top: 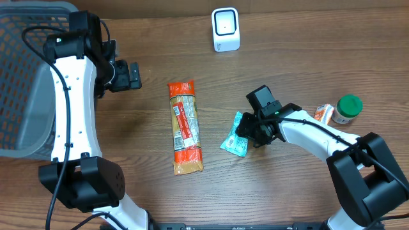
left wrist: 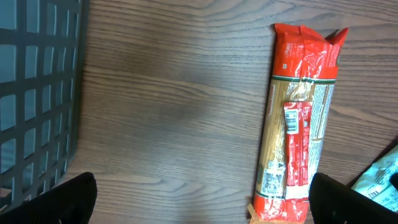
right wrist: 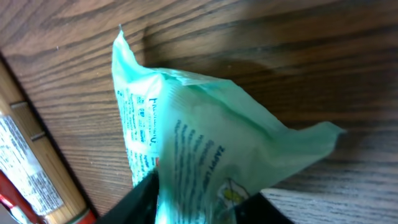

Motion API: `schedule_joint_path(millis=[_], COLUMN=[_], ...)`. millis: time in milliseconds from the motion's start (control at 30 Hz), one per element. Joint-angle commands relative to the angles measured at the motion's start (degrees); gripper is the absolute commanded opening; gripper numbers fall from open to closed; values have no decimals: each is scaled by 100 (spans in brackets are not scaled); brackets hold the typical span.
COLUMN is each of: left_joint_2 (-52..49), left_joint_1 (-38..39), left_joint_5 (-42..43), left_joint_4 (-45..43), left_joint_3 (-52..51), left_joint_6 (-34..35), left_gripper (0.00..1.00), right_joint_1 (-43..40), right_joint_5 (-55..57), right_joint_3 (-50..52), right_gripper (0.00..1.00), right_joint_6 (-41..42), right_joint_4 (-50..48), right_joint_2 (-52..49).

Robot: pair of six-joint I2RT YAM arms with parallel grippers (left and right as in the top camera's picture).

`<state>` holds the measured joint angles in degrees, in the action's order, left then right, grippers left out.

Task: Scan the item barcode
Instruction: 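Lower the right gripper and close on the teal wrapped item, then lift the teal item and carry it to the white scanner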

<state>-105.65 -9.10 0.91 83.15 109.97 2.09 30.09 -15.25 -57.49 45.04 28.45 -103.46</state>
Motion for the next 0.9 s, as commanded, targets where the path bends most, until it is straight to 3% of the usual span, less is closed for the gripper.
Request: schedule_joint_path(millis=[0,100,367,500,733,867], left_joint_2=[142,142,142,142,142,142], left_joint_1=[13,13,13,13,13,13], left_joint_5=[39,39,39,42,42,39], left_joint_4=[-4,-4,-4,-4,-4,-4], left_joint_3=[105,105,105,105,105,105], left_joint_6=[-83,-83,-83,-83,-83,-83], left_gripper=[100,100,100,100,100,100], right_joint_1=[-42,-31,-251,-640,-872,-846], right_joint_5=[4,-42,-640,-1425,-1919,-1670], right_joint_3=[164,162,37,-114,-131,-131], right_gripper=[24,4,4,4,4,4], right_joint_6=[144,118,-905,-1875,-3663,-3827], right_joint_4=[-33,-39,-26,391,601,710], right_joint_2=[-28,-28,31,219,1462,2186])
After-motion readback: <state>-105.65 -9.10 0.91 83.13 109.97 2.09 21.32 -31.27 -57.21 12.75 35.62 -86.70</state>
